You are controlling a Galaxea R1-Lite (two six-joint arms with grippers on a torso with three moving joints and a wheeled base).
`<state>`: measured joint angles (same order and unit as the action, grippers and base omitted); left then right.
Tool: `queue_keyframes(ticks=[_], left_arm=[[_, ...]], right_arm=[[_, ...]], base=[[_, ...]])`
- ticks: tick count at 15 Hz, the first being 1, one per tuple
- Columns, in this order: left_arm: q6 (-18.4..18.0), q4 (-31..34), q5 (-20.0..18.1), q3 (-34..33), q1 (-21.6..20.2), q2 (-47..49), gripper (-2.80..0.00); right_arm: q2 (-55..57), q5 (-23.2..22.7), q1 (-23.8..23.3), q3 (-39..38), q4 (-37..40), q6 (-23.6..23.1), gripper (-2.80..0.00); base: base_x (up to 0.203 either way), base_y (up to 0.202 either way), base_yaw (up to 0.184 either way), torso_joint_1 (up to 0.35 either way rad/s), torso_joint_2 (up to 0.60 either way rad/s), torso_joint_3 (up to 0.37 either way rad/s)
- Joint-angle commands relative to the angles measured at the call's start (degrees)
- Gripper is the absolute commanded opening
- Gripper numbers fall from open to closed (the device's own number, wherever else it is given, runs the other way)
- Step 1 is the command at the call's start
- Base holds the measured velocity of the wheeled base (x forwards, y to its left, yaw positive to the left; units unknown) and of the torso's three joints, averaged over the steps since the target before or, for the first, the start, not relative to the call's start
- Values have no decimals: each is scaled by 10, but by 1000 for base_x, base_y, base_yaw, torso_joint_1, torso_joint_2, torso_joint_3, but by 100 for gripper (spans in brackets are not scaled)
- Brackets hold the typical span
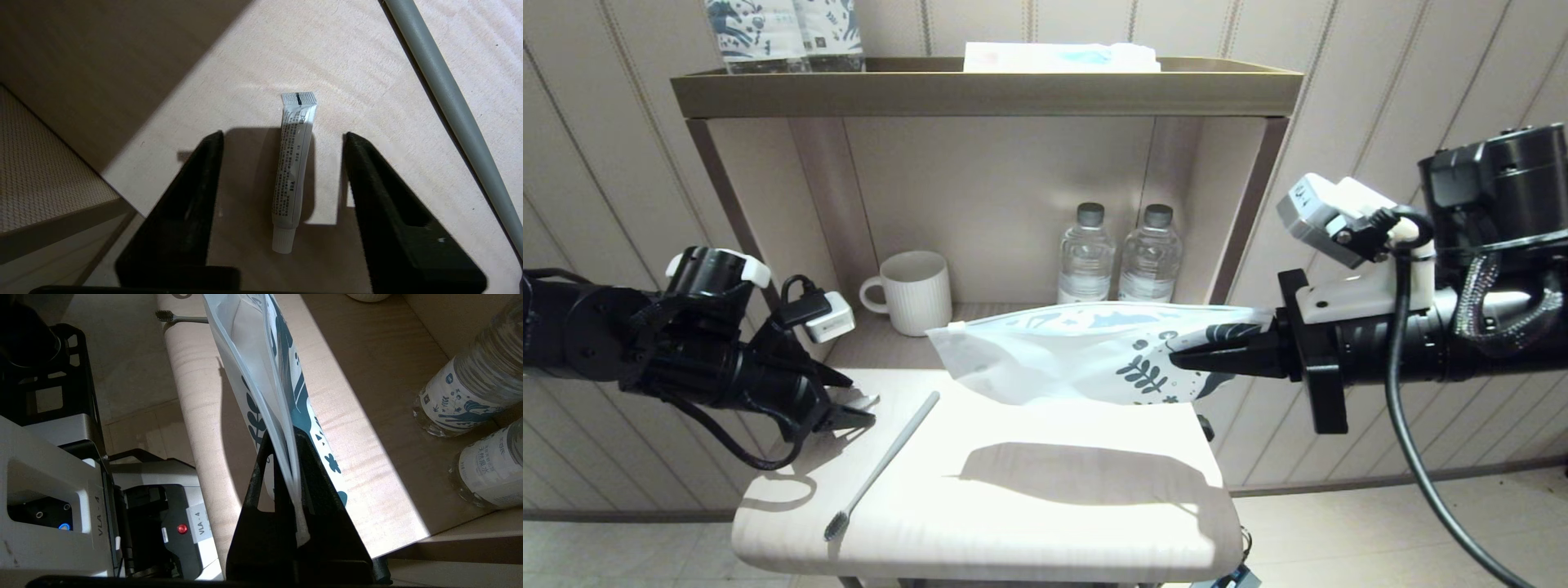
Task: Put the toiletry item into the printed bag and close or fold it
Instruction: Pick up the toothpaste, then place the toothpaste in the storage bag
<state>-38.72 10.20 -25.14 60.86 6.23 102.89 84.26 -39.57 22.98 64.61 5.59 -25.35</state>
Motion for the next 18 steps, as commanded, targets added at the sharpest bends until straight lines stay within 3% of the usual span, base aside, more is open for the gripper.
queue_keyframes(ticks=[1,10,15,18], left_arm=[[-2,2,-1,1,0,1,-280],[3,1,-16,12,0,-29,-280],[43,22,-57,126,2,-93,-280],[66,84,-77,221,29,-106,-280]], right_arm=[[0,-2,0,1,0,-1,-280],[3,-1,2,-1,0,0,-280],[7,0,8,-17,-2,-1,-280],[20,0,18,-38,-29,-2,-280]], base=[[0,0,0,0,0,0],[0,0,0,0,0,0],[0,0,0,0,0,0],[0,0,0,0,0,0]])
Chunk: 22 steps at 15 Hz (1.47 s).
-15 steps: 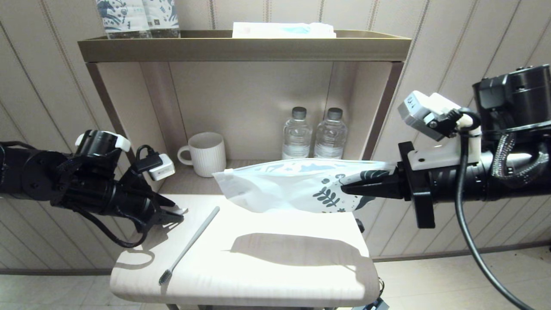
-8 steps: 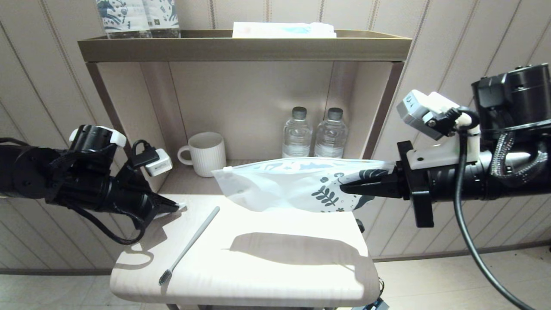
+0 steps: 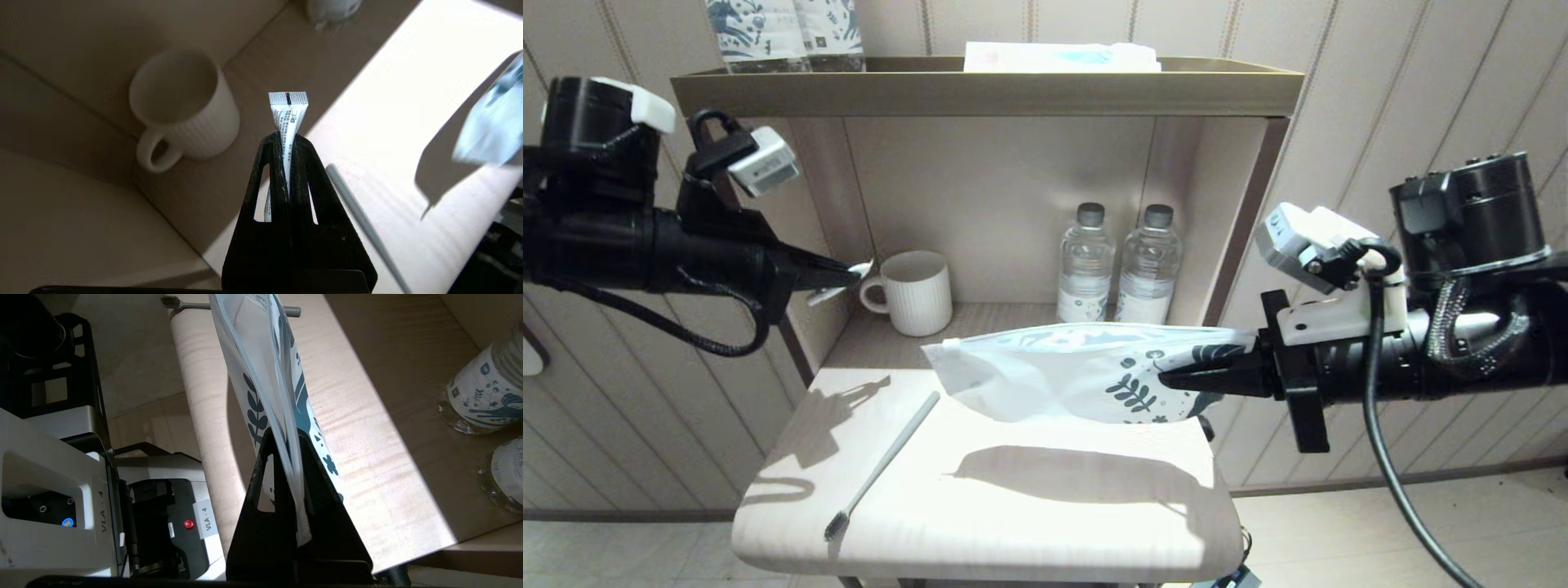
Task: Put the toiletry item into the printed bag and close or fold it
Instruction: Place the toothpaste in the storage bag
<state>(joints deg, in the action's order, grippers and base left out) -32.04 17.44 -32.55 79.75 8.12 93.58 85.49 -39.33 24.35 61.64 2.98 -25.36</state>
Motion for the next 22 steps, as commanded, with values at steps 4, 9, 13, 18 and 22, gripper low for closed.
queue_keyframes(ticks=[4,9,13,18,22], left_arm=[[8,74,-11,127,96,-6,-280],[43,104,-11,210,242,54,-280],[54,114,-12,215,305,88,-280],[54,113,-58,182,307,90,-280],[49,112,-70,162,313,85,-280]], right_arm=[[18,-2,11,-18,-10,-4,-280],[20,-2,16,-16,-10,-4,-280],[20,-2,15,-20,-10,-4,-280],[25,-3,13,-24,-17,-2,-280],[34,-3,12,-21,-20,-2,-280]], base=[[0,0,0,0,0,0],[0,0,0,0,0,0],[0,0,0,0,0,0],[0,0,0,0,0,0],[0,0,0,0,0,0]])
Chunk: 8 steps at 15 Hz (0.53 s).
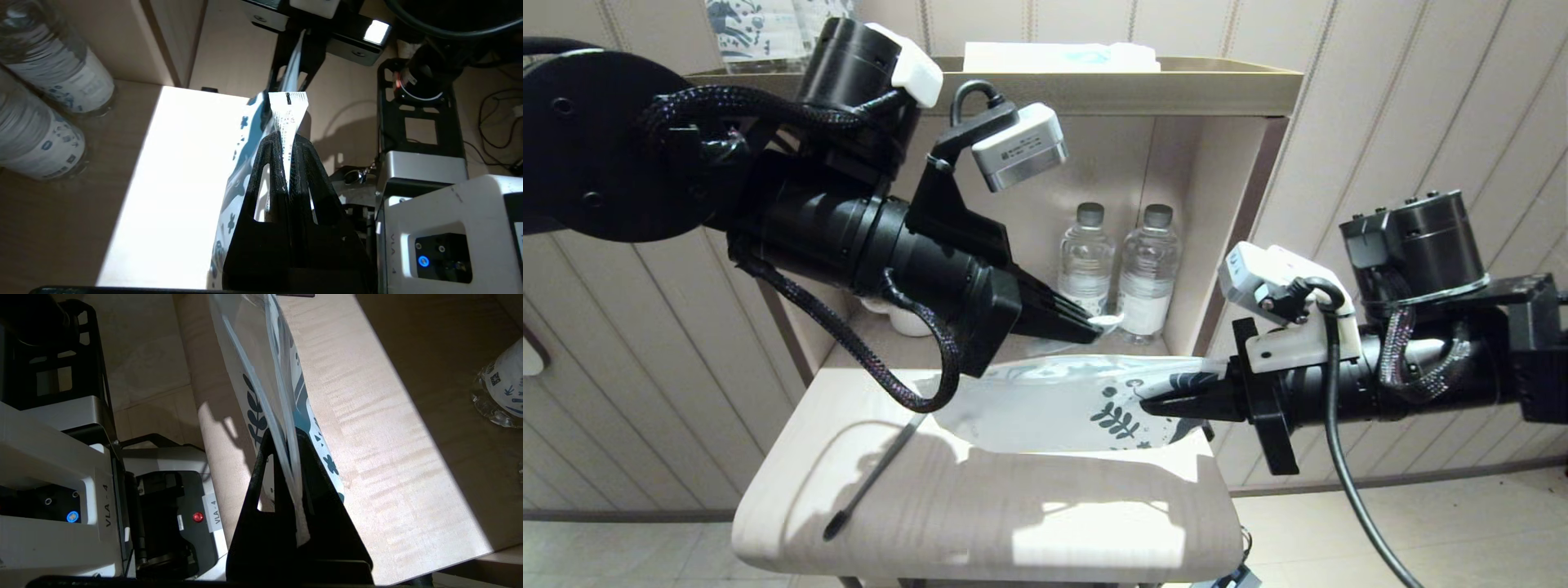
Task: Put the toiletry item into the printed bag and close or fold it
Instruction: Place the toothpaste in the storage bag
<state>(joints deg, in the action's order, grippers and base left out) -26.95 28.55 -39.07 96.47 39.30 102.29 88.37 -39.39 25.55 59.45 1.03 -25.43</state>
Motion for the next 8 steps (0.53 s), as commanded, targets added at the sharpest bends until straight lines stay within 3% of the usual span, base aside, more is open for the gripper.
queue_keyframes(ticks=[1,8], left_arm=[[-2,1,-14,-5,2,-3,-280],[-14,-1,-14,-21,18,0,-280]], right_arm=[[5,-3,-1,1,-5,-1,-280],[7,-5,-1,2,-7,0,-280]], base=[[0,0,0,0,0,0],[0,0,0,0,0,0]])
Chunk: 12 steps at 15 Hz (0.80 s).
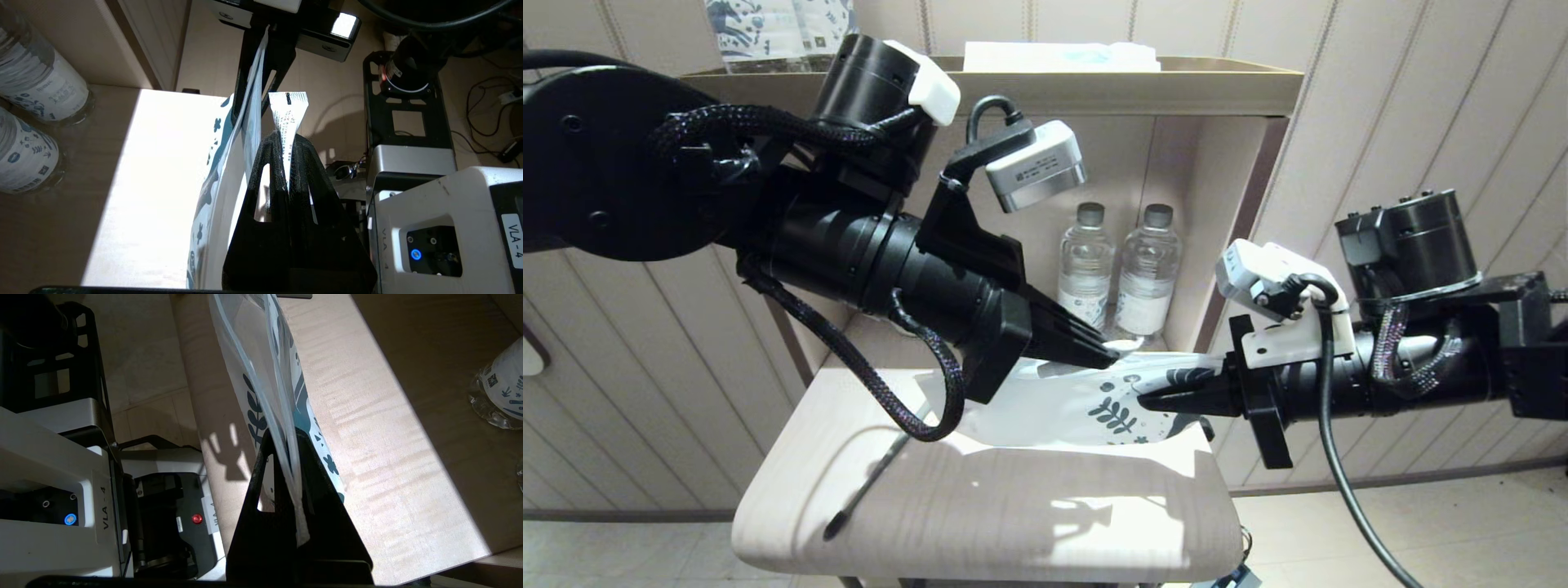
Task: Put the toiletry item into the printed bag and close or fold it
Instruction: Place the toothpaste in the storage bag
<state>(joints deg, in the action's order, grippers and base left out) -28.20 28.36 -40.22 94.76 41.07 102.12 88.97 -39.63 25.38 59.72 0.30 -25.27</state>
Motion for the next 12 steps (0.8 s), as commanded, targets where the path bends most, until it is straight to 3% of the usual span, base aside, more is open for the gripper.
queue_keyframes(ticks=[1,12], left_arm=[[-2,-1,-1,-5,1,3,-280],[-22,-1,4,3,0,46,-280]], right_arm=[[0,-3,3,-2,0,-1,-280],[-5,-3,5,-7,0,-3,-280]], base=[[0,0,0,0,0,0],[0,0,0,0,0,0]])
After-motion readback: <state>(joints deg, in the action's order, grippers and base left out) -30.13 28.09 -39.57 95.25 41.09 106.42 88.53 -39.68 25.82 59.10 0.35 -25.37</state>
